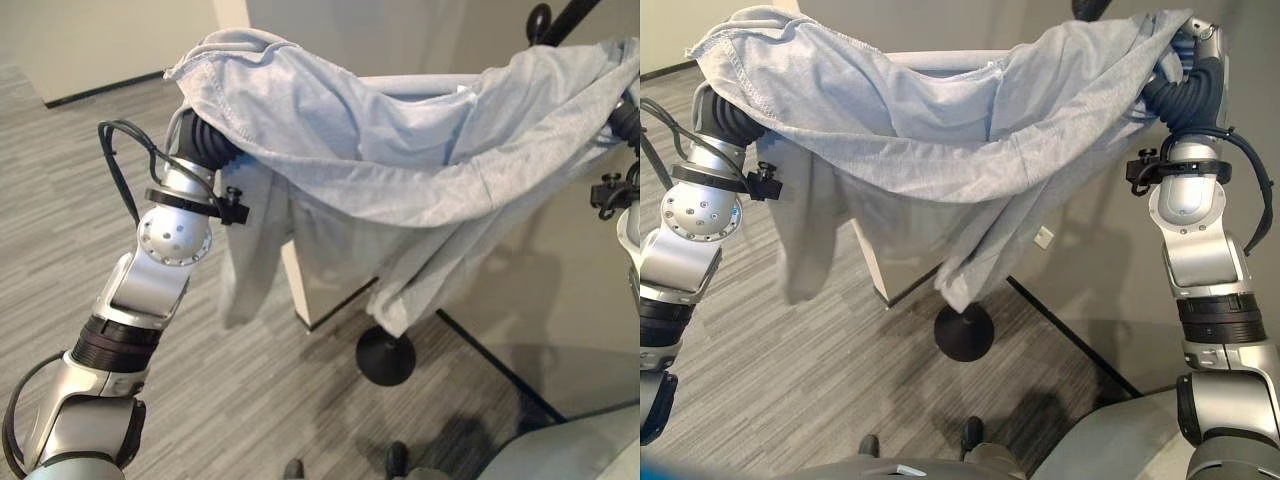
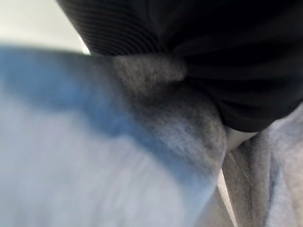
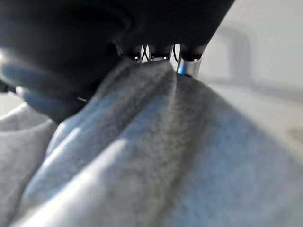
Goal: Hang the clothes on the sofa on the clothes rack.
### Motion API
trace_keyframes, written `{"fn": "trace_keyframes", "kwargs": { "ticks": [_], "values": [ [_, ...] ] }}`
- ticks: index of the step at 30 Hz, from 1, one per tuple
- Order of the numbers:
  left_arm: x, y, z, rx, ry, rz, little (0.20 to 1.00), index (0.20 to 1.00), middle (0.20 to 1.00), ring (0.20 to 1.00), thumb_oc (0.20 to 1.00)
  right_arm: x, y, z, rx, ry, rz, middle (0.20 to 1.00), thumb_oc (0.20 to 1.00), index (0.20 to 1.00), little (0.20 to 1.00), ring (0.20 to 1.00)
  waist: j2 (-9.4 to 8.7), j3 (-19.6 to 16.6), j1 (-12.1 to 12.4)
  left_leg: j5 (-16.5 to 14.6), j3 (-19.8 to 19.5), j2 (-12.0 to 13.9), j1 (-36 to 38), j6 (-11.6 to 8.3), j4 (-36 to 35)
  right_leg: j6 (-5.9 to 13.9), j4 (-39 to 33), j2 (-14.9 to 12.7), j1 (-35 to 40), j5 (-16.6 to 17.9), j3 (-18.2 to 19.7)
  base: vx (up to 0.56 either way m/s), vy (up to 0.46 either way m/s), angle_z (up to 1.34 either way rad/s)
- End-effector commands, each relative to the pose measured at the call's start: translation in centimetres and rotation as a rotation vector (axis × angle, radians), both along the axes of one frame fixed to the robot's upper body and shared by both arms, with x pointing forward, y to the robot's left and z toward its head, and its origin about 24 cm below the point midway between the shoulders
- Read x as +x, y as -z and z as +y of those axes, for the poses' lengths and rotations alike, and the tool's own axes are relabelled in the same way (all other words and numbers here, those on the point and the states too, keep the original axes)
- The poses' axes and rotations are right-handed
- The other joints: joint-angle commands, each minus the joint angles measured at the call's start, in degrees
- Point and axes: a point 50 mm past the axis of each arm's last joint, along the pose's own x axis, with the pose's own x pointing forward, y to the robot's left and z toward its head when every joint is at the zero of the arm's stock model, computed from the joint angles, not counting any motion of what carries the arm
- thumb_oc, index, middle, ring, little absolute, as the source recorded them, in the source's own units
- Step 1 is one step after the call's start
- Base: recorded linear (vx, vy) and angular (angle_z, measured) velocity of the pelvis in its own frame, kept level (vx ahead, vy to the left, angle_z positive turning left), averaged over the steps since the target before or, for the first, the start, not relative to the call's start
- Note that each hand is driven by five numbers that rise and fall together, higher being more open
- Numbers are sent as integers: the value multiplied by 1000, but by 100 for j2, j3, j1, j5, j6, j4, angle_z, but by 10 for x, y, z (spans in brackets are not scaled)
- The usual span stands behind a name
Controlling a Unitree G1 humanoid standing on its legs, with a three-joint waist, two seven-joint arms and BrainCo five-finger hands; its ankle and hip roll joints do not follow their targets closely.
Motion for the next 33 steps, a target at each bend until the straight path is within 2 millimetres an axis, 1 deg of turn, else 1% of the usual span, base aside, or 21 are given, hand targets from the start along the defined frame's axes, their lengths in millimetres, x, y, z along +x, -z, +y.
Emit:
{"fn": "trace_keyframes", "kwargs": {
  "ticks": [1, 6, 9, 19, 22, 24, 27, 29, 32, 33],
  "values": [
    [-2, -23, -2, -43, 27, -91, 200, 200, 200, 200, 200, -6, -30, -7, 31, 11, -123, 200, 200, 200, 200, 200, 108, -432, 310, -57, -16, -224, 27, 39, -486, 1022, 76, -402, -60, -391, 239, 72, 7, 38],
    [0, -23, -4, -30, 25, -86, 200, 200, 200, 200, 200, -3, -20, -9, 67, 21, -96, 200, 200, 200, 200, 200, 119, -598, 218, -142, 177, -325, 217, 61, -500, 1015, 76, -480, 73, -389, 246, 107, 28, 11],
    [1, -22, -1, -27, 12, -73, 200, 200, 200, 200, 200, 1, -12, -8, 91, 14, -71, 200, 200, 200, 200, 200, 138, -640, 239, -201, 202, -302, 350, 72, -500, 1022, 76, -526, 142, -398, 299, 93, 40, -6],
    [0, -20, 7, -30, -6, -62, 200, 200, 200, 200, 200, 3, -1, -8, 111, 11, -36, 200, 200, 200, 200, 200, 193, -658, 261, -280, 312, -246, 554, 84, -500, 1051, 76, -582, 209, -407, 361, 41, 18, -12],
    [-6, -20, 14, -19, -22, -62, 200, 200, 200, 200, 200, -6, 11, -15, 127, 25, -29, 200, 200, 200, 200, 200, 238, -651, 183, -322, 376, -223, 626, 104, -500, 1077, 76, -602, 205, -408, 398, 36, 31, -9],
    [-10, -20, 18, -12, -37, -68, 200, 200, 200, 200, 200, -16, 15, -23, 143, 44, -45, 200, 200, 200, 200, 200, 277, -652, 102, -359, 425, -218, 670, 119, -500, 1099, 76, -625, 199, -392, 425, 22, 48, -19],
    [-12, -20, 19, -6, -43, -73, 200, 200, 200, 200, 200, -22, 17, -27, 148, 60, -57, 200, 200, 200, 200, 200, 291, -656, 67, -392, 451, -225, 697, 141, -500, 1121, 76, -638, 181, -367, 467, 6, 35, -10],
    [-13, -20, 18, 6, -37, -74, 200, 200, 200, 200, 200, -26, 18, -28, 147, 61, -62, 200, 200, 200, 200, 200, 301, -652, 17, -417, 476, -229, 718, 167, -500, 1139, 76, -643, 145, -338, 508, 3, 45, -23],
    [-11, -17, 15, 20, -31, -58, 200, 200, 200, 200, 200, -25, 19, -30, 136, 65, -44, 200, 200, 200, 200, 200, 294, -658, -59, -467, 527, -235, 763, 219, -500, 1165, 76, -664, 67, -275, 614, -6, 55, -30],
    [-11, -17, 15, 20, -31, -57, 200, 200, 200, 200, 200, -25, 19, -30, 136, 64, -44, 200, 200, 200, 200, 200, 295, -660, -48, -470, 539, -236, 765, 221, -500, 1165, 76, -663, 62, -273, 626, -5, 47, -39]
  ]
}}
